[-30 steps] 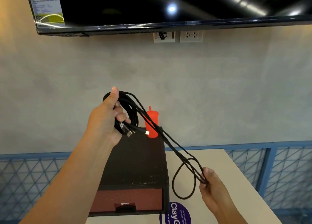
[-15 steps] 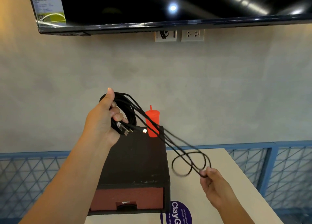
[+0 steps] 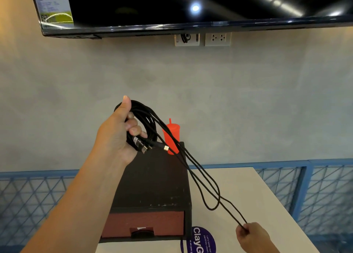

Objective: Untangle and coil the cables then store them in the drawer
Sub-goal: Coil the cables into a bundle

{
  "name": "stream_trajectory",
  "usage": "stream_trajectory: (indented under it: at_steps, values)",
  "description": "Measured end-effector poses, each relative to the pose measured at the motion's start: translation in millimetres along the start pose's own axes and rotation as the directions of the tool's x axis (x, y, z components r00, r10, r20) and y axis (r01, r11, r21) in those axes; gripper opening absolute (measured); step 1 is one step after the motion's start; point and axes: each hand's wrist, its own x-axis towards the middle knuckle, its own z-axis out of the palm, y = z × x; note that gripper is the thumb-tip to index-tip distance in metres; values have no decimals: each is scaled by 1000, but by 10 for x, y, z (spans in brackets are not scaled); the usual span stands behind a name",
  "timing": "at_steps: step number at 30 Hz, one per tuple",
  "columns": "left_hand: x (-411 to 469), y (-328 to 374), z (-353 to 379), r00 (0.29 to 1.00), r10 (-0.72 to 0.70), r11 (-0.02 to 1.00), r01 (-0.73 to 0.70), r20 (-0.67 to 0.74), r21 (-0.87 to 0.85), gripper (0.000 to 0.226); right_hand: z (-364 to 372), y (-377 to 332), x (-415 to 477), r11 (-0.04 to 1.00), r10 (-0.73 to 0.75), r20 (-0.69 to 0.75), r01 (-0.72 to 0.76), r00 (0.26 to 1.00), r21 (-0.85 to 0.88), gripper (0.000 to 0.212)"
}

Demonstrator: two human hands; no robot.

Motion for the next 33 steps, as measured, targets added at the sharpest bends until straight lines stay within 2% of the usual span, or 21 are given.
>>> stream_trajectory:
  at_steps: [1, 3, 5, 7, 8, 9, 10, 13, 15, 17, 18, 20, 21, 23, 27, 28, 30, 32, 33]
  values:
    - [-7, -15, 2, 1000, -4, 1000, 4, -1, 4, 44, -48, 47, -81, 982, -43, 69, 55, 997, -182, 28]
    - [-21, -24, 8, 1000, -2, 1000, 2, 11, 21, 44, -47, 109, -122, 972, -105, 62, 116, 993, -206, 24]
    - [-40, -27, 30, 999, -6, 998, 3, 52, 61, 42, 31, 59, -242, 958, -14, 74, 34, 997, -284, 20]
    - [-61, -49, 68, 995, -25, 994, 14, 93, 112, 42, 174, -31, -362, 890, -7, 212, 103, 977, -445, 9]
    - [-71, -74, 91, 994, -36, 991, 21, 108, 135, 42, 286, -87, -429, 848, -46, 288, 190, 956, -494, 21]
    - [-85, -102, 112, 992, -48, 988, 29, 117, 154, 42, 337, -107, -488, 801, -119, 379, 314, 918, -510, 34]
    - [-100, -134, 130, 991, -59, 985, 37, 124, 169, 42, 448, -179, -628, 757, -195, 449, 425, 872, -497, 37]
    - [-129, -221, 161, 985, -87, 975, 54, 148, 217, 42, 714, -450, -1029, 660, -345, 585, 633, 734, -405, 40]
    - [-149, -266, 172, 980, -98, 963, 50, 174, 264, 42, 825, -664, -1357, 616, -407, 715, 749, 568, -244, 53]
    - [-178, -306, 188, 971, -112, 950, 41, 213, 310, 41, 903, -853, -1683, 589, -415, 825, 804, 383, -77, 49]
    - [-199, -319, 197, 964, -118, 945, 36, 237, 325, 41, 946, -916, -1770, 527, -423, 848, 848, 320, -58, 51]
    - [-246, -323, 210, 949, -122, 939, 15, 292, 344, 39, 1037, -994, -1859, 390, -469, 852, 920, 235, -39, 55]
    - [-265, -314, 214, 941, -123, 934, 3, 316, 356, 39, 1074, -1019, -1867, 327, -515, 831, 944, 211, -37, 52]
    - [-288, -289, 206, 928, -139, 926, -1, 344, 378, 39, 1101, -1073, -1847, 264, -587, 788, 964, 187, -33, 42]
    - [-263, -266, 95, 885, -253, 940, 130, 390, 315, 36, 1111, -1178, -1730, 93, -652, 751, 994, 108, -62, 30]
    - [-251, -260, 56, 856, -298, 941, 190, 423, 278, 35, 1115, -1191, -1704, 60, -670, 738, 997, 79, -52, 26]
    - [-246, -242, -10, 757, -378, 926, 318, 533, 205, 28, 1111, -1204, -1658, 61, -712, 701, 998, 50, -9, 15]
    - [-274, -233, -41, 636, -396, 905, 391, 662, 166, 24, 1109, -1185, -1622, 80, -752, 658, 996, 37, 37, 34]
    - [-292, -237, -42, 588, -385, 902, 403, 711, 156, 26, 1124, -1145, -1610, 118, -763, 644, 991, 54, 56, 39]
